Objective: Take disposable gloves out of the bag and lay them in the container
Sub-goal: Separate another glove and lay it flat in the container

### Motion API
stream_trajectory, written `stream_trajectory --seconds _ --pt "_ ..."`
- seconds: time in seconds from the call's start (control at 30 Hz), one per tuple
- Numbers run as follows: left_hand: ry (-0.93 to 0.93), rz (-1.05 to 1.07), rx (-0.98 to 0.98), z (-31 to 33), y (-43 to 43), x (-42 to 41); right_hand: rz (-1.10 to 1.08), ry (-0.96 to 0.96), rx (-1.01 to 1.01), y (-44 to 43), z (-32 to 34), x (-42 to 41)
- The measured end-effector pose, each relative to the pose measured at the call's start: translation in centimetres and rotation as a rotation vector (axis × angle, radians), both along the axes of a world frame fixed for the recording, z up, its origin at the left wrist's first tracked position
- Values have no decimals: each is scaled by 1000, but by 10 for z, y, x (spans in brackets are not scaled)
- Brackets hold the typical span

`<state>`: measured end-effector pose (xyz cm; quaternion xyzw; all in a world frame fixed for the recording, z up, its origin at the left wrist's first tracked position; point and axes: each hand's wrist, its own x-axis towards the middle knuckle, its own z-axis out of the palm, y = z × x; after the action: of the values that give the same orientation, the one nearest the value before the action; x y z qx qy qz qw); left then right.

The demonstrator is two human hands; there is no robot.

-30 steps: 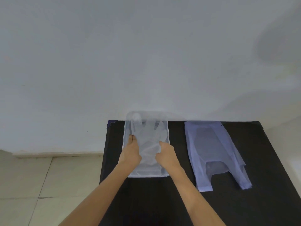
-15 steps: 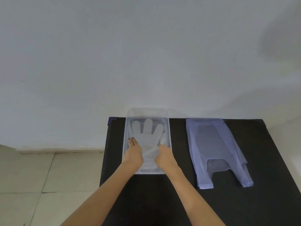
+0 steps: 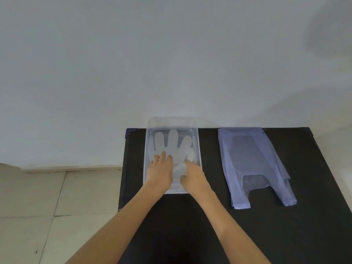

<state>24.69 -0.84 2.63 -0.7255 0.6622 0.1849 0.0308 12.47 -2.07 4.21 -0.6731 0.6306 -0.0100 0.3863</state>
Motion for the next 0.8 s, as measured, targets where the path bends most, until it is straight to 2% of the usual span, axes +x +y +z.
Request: stream_trajectory --seconds 0.13,0.23,0.3,0.43,0.57,0.8 --pt "85 -73 95 -15 -2 -4 19 68 -198 15 16 -13" --pt "167 -96 89 -27 -6 -7 12 100 -367 19 17 -32" --pt "227 -63 78 -32 -11 -11 -101 31 -336 21 12 -44" --pt "291 -45 140 -38 -20 -20 -290 -167 -135 18 2 -58" --pt "328 -11 180 -42 -25 -24 -338 -287 -56 16 2 -56" --pt "406 104 94 -46 -27 -26 -360 -330 -52 15 -5 -49"
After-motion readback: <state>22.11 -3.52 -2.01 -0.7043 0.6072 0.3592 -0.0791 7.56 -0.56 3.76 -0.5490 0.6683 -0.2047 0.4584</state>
